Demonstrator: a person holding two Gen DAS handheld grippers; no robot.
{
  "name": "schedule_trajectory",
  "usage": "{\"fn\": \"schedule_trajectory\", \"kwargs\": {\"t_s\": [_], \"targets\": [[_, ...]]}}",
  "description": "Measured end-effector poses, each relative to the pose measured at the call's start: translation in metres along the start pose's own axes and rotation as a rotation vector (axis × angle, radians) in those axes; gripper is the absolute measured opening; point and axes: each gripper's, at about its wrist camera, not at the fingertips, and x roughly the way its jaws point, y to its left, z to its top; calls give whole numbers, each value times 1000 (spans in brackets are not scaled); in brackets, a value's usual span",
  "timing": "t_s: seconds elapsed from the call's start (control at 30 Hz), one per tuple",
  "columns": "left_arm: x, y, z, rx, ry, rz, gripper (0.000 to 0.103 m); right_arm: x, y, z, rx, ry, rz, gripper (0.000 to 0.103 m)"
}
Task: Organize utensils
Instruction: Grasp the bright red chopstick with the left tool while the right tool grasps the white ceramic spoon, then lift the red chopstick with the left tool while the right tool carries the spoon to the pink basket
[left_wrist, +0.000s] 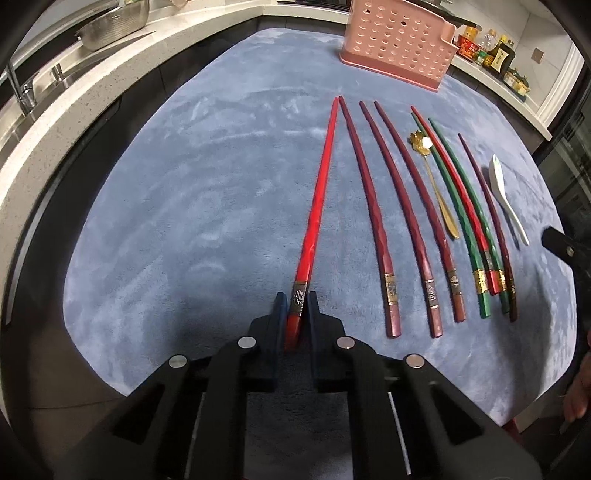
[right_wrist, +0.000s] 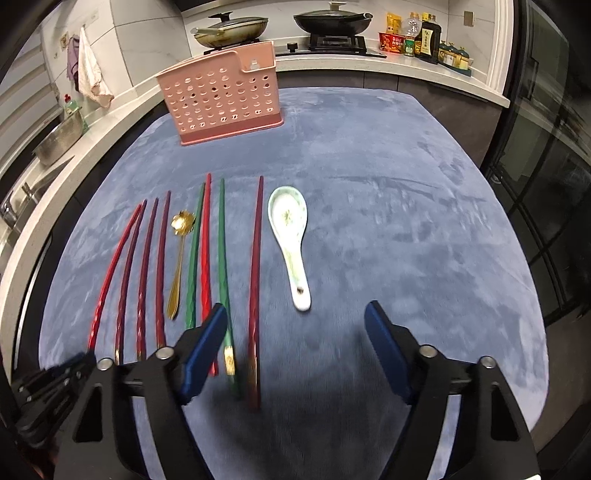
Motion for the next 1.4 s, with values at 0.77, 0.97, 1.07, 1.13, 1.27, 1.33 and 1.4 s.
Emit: {"fn": "schedule_trajectory", "kwargs": {"t_s": [0.77, 0.97, 1.07, 1.13, 1.27, 1.33, 1.4], "targets": [[6, -8, 3, 5, 11, 15, 9, 57, -20, 18, 89, 76, 131, 14], [-4, -8, 9, 2, -16, 2, 8, 34, -15, 22, 41, 25, 107, 12], [-17, -8, 15, 6, -58, -3, 8, 24, -17, 26, 42, 0, 102, 11], [-28, -7, 20, 7, -90, -10, 8, 15, -18, 30, 47, -17, 105, 11], [-52, -6, 32, 6, -154, -27, 7, -1, -17, 37, 48, -45, 115, 10], [-65, -6, 41, 3, -191, -36, 7, -11, -16, 42, 46, -61, 120, 9], [-76, -6, 51, 4, -224, -37, 7, -18, -14, 47, 45, -76, 126, 7]]}}
